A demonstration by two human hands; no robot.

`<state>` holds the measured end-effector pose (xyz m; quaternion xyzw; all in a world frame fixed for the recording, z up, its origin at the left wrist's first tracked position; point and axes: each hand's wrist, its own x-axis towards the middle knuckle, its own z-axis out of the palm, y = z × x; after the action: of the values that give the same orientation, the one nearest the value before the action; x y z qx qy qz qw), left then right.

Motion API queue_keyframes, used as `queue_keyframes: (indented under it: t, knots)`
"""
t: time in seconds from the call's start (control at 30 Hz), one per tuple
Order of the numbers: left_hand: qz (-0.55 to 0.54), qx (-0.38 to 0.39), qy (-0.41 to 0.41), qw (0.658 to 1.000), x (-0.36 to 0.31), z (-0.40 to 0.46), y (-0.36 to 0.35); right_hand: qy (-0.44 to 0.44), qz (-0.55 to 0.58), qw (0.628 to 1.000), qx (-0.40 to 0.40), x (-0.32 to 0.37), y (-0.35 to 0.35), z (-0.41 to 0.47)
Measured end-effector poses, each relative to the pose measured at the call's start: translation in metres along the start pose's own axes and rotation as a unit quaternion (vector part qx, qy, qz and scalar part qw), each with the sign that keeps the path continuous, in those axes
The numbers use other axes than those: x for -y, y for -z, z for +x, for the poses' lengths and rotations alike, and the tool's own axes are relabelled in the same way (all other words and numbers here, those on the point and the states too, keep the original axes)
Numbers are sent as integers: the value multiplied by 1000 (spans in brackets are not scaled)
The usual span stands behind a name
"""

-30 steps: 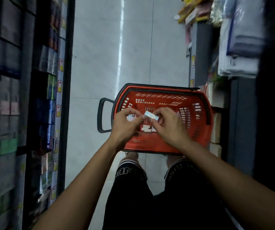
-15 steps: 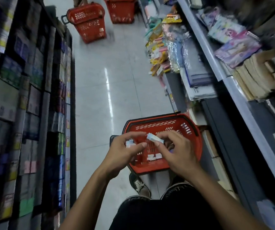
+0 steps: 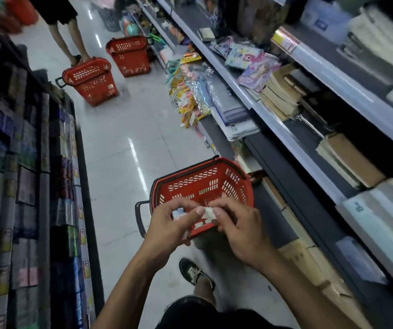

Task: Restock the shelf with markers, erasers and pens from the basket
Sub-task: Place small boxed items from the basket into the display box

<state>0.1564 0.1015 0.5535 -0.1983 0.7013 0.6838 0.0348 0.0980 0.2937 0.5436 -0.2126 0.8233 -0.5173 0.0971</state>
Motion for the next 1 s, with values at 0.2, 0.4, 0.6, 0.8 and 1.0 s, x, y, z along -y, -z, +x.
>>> queue_keyframes:
  t: [0.2, 0.4, 0.6, 0.8, 1.0]
  knots:
    - [18, 106, -28, 994, 10, -57, -61, -94, 35, 992, -79, -4, 41, -97]
    - [57, 170, -29, 983, 8, -101, -117, -127, 164, 967, -149, 8, 76, -188]
    - [89, 286, -45, 953, 7, -140, -167, -167, 150, 937, -269, 19, 86, -272]
    - [55, 396, -24, 916, 19, -191, -206, -217, 144, 881, -394, 33, 78, -353]
    - [62, 478, -52, 875, 31, -257, -252, -208, 128, 818, -521, 51, 82, -429]
